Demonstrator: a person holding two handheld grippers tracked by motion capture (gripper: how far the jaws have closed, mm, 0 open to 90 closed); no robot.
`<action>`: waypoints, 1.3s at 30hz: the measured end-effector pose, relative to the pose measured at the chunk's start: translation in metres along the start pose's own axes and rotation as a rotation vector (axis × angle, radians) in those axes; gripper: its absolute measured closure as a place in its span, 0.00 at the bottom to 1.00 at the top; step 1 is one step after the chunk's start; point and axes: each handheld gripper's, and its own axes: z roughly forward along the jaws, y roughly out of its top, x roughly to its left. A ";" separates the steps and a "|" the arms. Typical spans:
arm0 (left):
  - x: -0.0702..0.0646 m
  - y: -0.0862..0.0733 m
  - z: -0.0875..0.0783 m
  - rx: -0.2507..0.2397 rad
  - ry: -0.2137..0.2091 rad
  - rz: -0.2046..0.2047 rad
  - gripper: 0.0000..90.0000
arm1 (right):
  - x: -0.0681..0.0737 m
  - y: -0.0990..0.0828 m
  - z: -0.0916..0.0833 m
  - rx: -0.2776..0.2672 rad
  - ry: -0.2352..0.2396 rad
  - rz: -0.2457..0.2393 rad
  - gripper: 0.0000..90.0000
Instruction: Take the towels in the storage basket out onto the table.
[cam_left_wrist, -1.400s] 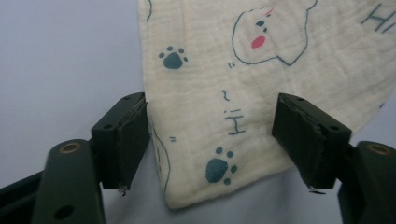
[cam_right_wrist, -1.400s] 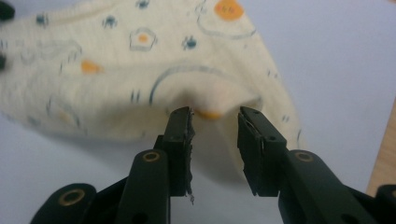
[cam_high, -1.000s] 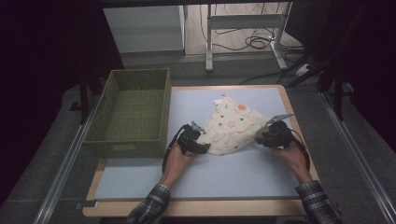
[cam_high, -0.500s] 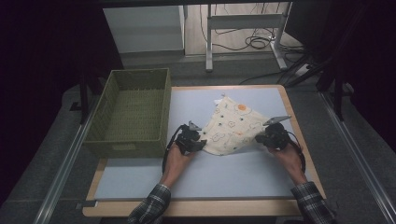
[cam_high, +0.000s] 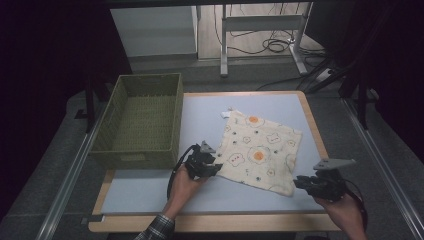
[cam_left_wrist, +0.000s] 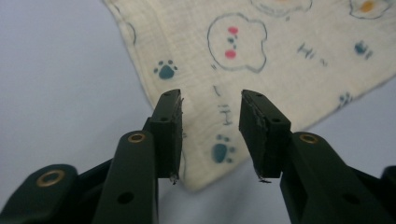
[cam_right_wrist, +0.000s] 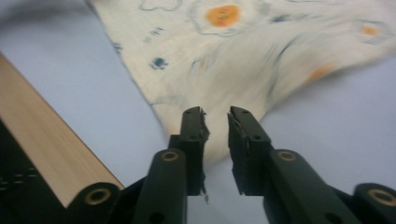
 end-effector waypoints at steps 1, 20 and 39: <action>0.000 -0.003 0.000 0.001 0.006 -0.003 0.62 | -0.002 -0.003 -0.003 -0.008 -0.011 0.006 0.79; 0.007 -0.015 0.006 0.010 0.015 -0.031 0.97 | 0.021 -0.029 0.040 0.037 -0.050 -0.100 0.95; -0.041 -0.060 -0.028 0.007 -0.069 0.033 0.91 | 0.033 -0.058 0.006 0.054 -0.022 -0.097 0.93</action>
